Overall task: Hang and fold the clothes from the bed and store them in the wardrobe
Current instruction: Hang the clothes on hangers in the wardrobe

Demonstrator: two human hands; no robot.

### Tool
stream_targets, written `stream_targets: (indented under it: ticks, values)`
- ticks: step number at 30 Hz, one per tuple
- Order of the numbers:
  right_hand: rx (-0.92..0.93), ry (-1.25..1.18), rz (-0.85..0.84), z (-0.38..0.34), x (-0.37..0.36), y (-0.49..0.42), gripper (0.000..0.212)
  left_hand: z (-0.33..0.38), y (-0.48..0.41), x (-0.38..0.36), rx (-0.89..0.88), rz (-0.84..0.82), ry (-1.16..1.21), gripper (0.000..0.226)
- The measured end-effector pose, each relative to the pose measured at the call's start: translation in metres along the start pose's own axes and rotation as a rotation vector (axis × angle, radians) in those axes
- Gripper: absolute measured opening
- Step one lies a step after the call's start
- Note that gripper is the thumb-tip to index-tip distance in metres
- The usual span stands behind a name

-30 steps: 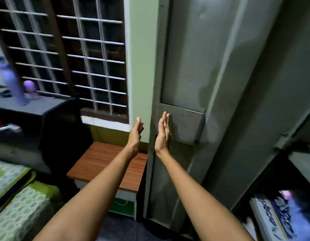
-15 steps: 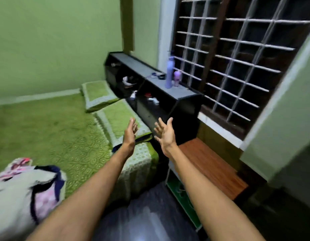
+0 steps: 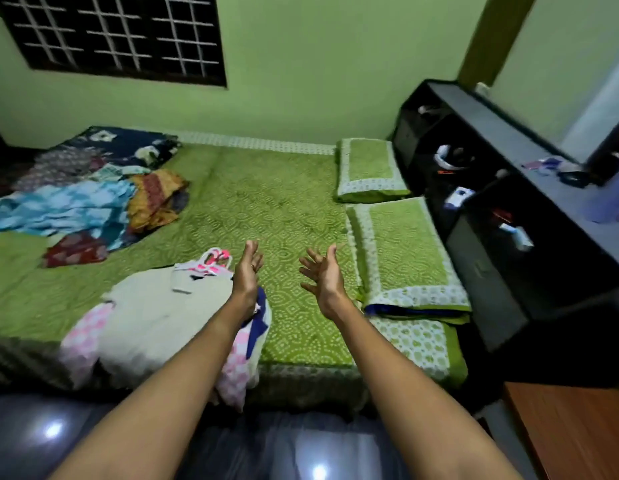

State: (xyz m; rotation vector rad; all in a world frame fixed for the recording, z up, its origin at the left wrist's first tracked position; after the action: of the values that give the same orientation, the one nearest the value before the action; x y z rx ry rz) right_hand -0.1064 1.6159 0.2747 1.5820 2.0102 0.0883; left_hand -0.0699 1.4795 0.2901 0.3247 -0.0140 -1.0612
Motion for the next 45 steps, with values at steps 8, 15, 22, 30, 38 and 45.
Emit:
stream_targets:
  ticks: [8,15,22,30,38,45]
  values:
    - [-0.159,0.108,-0.132,0.048,-0.08,-0.109,0.069,-0.01,-0.079,0.098,0.082,0.212,0.029,0.048]
    - [-0.312,0.268,-0.183,0.106,-0.115,-0.23,0.065,-0.051,-0.167,0.142,0.199,0.384,0.05,0.053]
    - [-0.377,0.556,-0.189,0.176,-0.122,-0.337,0.024,-0.106,-0.241,0.177,0.348,0.564,0.132,0.052]
    - [-0.361,1.093,-0.371,0.272,-0.118,-0.409,0.02,-0.184,-0.282,0.201,0.527,0.669,0.182,0.053]
    - [-0.301,1.33,-0.383,0.312,-0.117,-0.434,0.039,-0.227,-0.275,0.223,0.601,0.744,0.188,0.056]
    - [-0.237,0.907,-0.371,0.286,-0.146,-0.405,0.022,-0.223,-0.27,0.224,0.567,0.76,0.149,0.035]
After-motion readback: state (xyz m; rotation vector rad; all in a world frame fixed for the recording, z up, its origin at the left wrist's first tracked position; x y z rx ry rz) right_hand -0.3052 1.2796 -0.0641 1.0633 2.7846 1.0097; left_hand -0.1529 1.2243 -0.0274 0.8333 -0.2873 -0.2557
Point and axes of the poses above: each hand's wrist, its own y-axis away from the middle knuckle, its own x-axis out of the back of the hand, z = x × y, the point moved 8 cm from there along -y, towards the middle knuckle, and after that the axes turned 8 degrees about -y, right-handed, at the moved point
